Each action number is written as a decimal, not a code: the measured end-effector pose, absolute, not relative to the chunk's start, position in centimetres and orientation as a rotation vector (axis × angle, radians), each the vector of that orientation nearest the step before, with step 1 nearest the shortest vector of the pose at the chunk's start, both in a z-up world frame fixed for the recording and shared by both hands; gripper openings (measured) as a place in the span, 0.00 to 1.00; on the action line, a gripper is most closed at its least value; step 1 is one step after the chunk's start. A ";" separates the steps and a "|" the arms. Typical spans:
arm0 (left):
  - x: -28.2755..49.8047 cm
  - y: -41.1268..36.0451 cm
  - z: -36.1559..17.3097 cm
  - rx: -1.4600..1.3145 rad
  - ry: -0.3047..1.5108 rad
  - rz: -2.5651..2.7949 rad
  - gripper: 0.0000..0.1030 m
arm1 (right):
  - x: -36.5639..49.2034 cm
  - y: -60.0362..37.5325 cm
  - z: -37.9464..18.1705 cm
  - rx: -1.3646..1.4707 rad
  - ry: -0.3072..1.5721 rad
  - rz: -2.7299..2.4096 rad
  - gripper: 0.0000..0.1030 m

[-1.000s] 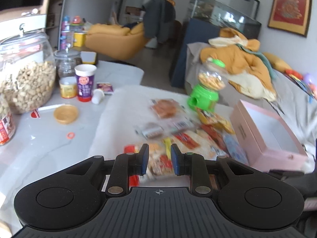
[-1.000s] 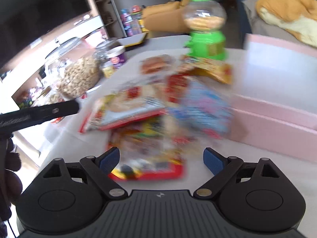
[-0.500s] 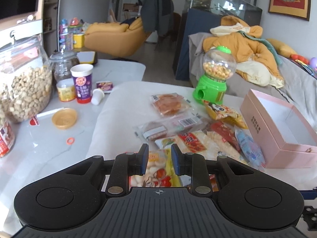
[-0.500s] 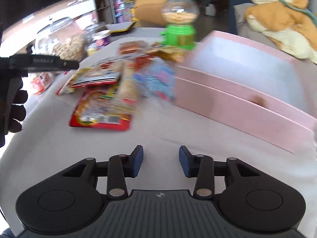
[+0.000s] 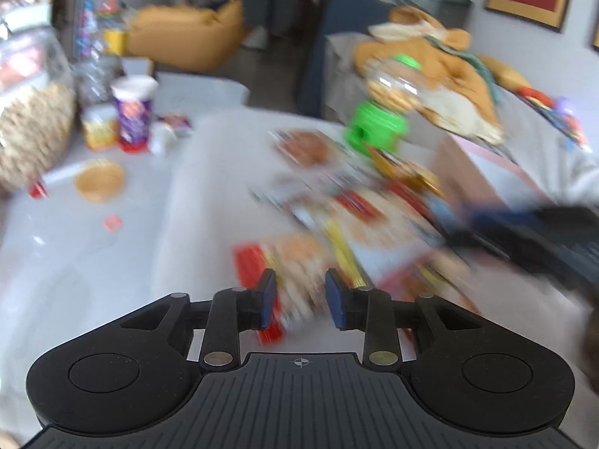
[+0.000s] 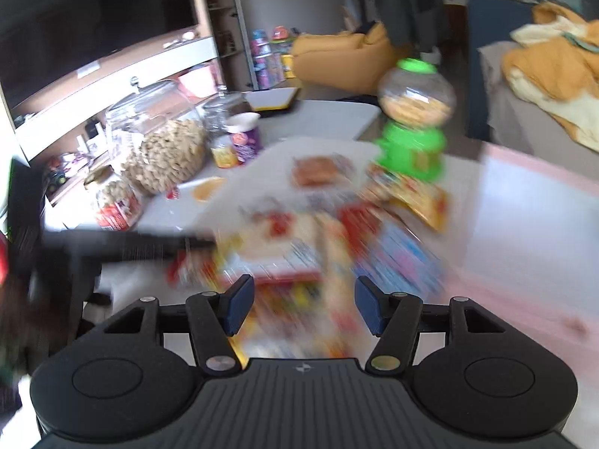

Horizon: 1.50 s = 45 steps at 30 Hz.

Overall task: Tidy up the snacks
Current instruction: 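Move the right tool to the white rice-cracker bag and close on it, then lift the white rice-cracker bag off the pile with the right tool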

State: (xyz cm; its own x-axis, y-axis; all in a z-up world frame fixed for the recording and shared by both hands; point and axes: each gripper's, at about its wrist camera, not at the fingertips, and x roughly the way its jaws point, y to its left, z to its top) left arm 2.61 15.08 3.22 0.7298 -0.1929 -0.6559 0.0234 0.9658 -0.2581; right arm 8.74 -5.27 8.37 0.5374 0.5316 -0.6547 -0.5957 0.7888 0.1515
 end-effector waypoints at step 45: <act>-1.6 7.7 5.9 -0.013 0.753 -0.281 0.39 | 3.1 -15.0 2.5 -0.111 0.793 0.596 0.70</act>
